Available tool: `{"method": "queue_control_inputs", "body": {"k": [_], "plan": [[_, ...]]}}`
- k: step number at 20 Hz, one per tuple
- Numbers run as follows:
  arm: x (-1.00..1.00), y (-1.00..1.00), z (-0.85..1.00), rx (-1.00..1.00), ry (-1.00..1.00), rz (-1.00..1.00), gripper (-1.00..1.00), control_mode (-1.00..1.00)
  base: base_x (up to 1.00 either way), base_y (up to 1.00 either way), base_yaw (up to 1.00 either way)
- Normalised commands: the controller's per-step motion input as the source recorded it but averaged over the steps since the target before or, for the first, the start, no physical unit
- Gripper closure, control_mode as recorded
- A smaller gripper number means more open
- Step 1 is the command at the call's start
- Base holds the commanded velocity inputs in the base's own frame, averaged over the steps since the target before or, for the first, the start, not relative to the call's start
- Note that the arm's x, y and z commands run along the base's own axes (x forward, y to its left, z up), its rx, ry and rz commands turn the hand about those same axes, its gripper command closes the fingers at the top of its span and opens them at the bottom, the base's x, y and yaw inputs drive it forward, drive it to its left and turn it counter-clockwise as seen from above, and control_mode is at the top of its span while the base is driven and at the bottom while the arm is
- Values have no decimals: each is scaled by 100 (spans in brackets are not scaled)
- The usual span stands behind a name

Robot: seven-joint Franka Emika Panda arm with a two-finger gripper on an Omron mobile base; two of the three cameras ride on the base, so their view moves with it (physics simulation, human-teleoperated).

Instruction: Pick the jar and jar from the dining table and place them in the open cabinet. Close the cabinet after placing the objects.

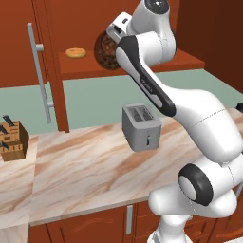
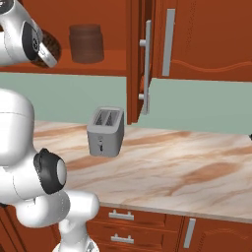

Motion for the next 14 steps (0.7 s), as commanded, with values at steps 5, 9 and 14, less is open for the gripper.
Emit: {"method": "queue_control_inputs", "body": {"k": [5, 9, 14], "plan": [[22, 9, -23, 0, 0, 0, 100, -100, 0, 0, 0], [32, 19, -22, 0, -1, 0, 100, -100, 0, 0, 0], [41, 20, -10, 0, -4, 0, 100, -100, 0, 0, 0]]}}
